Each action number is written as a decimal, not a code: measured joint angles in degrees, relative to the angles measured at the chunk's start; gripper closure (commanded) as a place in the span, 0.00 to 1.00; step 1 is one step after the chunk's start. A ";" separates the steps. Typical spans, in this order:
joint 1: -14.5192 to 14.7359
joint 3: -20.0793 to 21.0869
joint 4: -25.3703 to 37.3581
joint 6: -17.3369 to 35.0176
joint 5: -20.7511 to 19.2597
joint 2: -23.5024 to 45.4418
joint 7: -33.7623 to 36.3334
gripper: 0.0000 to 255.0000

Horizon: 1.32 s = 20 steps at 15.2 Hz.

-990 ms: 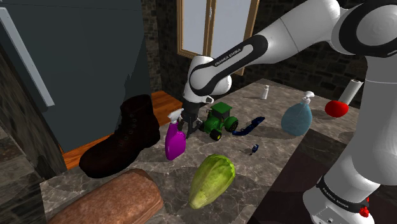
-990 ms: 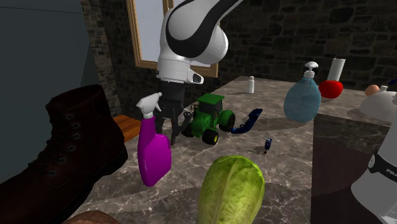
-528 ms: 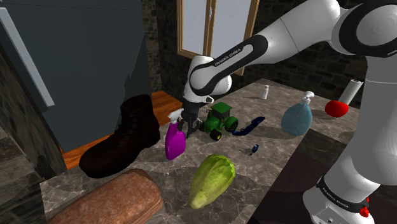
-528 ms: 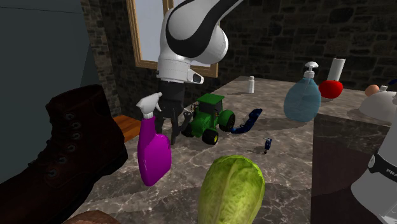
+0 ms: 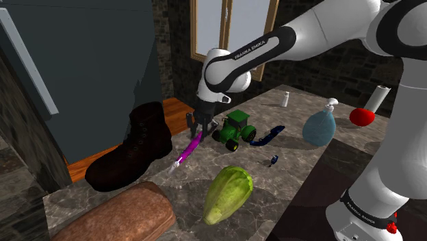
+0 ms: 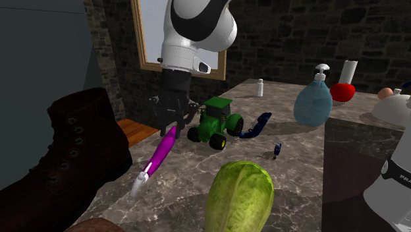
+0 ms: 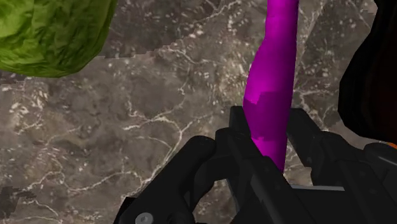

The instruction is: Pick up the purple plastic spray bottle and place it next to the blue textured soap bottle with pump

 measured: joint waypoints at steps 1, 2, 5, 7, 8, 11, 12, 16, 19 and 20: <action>-0.09 0.03 0.07 -0.61 0.09 -0.56 0.07 1.00; -0.19 0.00 0.50 -1.39 0.06 -0.93 0.18 1.00; -0.32 0.11 0.93 -3.22 0.25 -2.42 0.59 1.00; -0.46 0.07 1.73 -4.56 0.20 -2.98 0.83 1.00; -0.47 0.12 1.90 -5.26 0.28 -3.56 1.05 1.00; -0.54 0.15 3.06 -7.25 0.24 -4.50 1.61 1.00; -0.65 0.13 3.37 -8.03 0.30 -4.96 1.67 1.00; -0.82 0.10 4.92 -10.62 0.28 -6.10 2.26 1.00; -0.91 0.08 6.50 -12.83 0.19 -6.83 2.81 1.00; -0.99 0.05 6.95 -13.53 0.18 -7.07 2.92 1.00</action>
